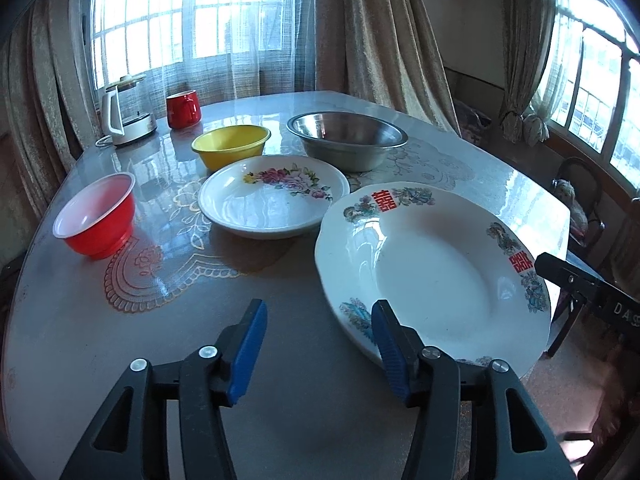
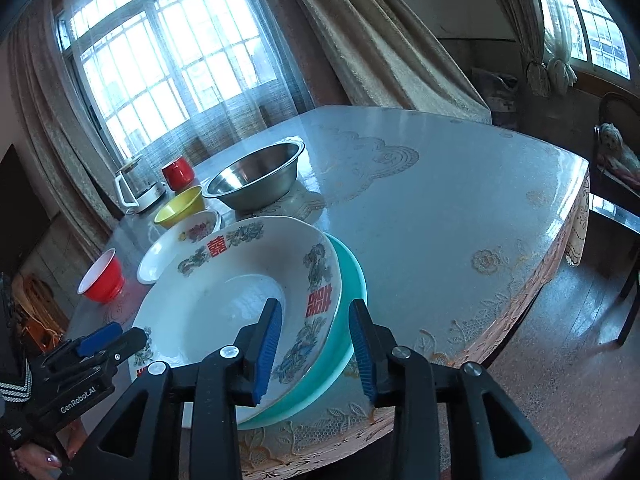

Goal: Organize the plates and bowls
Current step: 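Move both grippers toward the rim of the small floral white plate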

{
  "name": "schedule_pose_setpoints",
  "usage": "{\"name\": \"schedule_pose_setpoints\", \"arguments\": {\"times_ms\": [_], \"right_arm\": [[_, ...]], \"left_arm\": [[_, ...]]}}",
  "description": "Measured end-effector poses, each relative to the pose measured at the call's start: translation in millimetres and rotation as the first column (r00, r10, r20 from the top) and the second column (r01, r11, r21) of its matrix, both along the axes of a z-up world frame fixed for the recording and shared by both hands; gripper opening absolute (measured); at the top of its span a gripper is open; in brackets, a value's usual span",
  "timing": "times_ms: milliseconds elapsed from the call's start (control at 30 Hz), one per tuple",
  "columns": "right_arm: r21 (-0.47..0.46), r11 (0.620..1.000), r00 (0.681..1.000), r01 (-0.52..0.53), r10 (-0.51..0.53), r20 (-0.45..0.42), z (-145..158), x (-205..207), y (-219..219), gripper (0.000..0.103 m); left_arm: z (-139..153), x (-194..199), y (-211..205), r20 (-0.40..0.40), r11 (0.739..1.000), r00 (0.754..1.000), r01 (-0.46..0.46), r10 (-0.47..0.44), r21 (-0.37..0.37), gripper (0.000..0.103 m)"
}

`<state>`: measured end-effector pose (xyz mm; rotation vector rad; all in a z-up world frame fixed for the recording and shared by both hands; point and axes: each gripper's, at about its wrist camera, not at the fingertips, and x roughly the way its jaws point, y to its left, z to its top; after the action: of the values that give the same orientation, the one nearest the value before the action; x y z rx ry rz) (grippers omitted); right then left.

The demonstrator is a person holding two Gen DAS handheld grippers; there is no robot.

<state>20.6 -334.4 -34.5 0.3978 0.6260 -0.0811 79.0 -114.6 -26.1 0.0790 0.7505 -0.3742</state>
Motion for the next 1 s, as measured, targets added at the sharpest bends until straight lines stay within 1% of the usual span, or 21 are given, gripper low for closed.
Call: {"name": "schedule_pose_setpoints", "arguments": {"times_ms": [100, 167, 200, 400, 500, 600, 700, 767, 867, 1000], "right_arm": [[-0.027, 1.0, 1.0, -0.003, 0.003, -0.009, 2.0, 1.2, 5.9, 0.037], [-0.051, 0.999, 1.0, -0.001, 0.0, -0.014, 4.0, 1.8, 10.3, 0.039], [-0.063, 0.998, 1.0, 0.001, -0.002, -0.015, 5.3, 2.3, 12.2, 0.039], [-0.111, 0.994, 1.0, -0.003, 0.001, -0.016, 15.8, 11.4, 20.8, 0.039], [-0.128, 0.992, 1.0, -0.02, 0.019, -0.011, 24.7, 20.5, 23.6, 0.04], [-0.122, 0.991, 0.999, -0.049, 0.047, -0.017, 32.4, 35.4, 25.4, 0.04], [-0.107, 0.99, 0.996, -0.092, 0.089, -0.03, 38.1, 55.0, 30.0, 0.04], [-0.101, 0.988, 0.993, -0.117, 0.113, -0.044, 41.1, 70.1, 34.2, 0.04], [-0.101, 0.983, 0.987, -0.153, 0.147, -0.063, 46.2, 91.3, 42.4, 0.04], [-0.117, 0.975, 0.98, -0.19, 0.181, -0.083, 50.9, 115.7, 53.9, 0.04]], "left_arm": [[0.6, 0.2, 9.2, -0.014, 1.0, 1.0, -0.022, 0.022, -0.012, 0.069], [1.2, 1.1, 16.1, -0.022, 0.999, 0.999, -0.038, 0.038, -0.027, 0.072], [1.8, 2.0, 19.4, -0.027, 0.998, 0.999, -0.045, 0.044, -0.033, 0.076], [7.4, 15.3, 42.9, -0.041, 0.992, 0.994, -0.102, 0.099, -0.07, 0.086], [11.6, 29.4, 54.3, -0.037, 0.986, 0.99, -0.141, 0.138, -0.085, 0.087], [13.7, 49.5, 62.1, -0.04, 0.979, 0.985, -0.171, 0.168, -0.106, 0.089], [12.0, 72.2, 62.6, -0.033, 0.977, 0.982, -0.187, 0.184, -0.1, 0.091], [7.6, 93.7, 60.3, -0.032, 0.977, 0.979, -0.201, 0.199, -0.073, 0.091], [-0.6, 118.2, 57.8, -0.048, 0.975, 0.977, -0.212, 0.209, -0.063, 0.091], [-7.2, 139.5, 54.0, -0.066, 0.979, 0.982, -0.184, 0.179, -0.082, 0.091]]}}
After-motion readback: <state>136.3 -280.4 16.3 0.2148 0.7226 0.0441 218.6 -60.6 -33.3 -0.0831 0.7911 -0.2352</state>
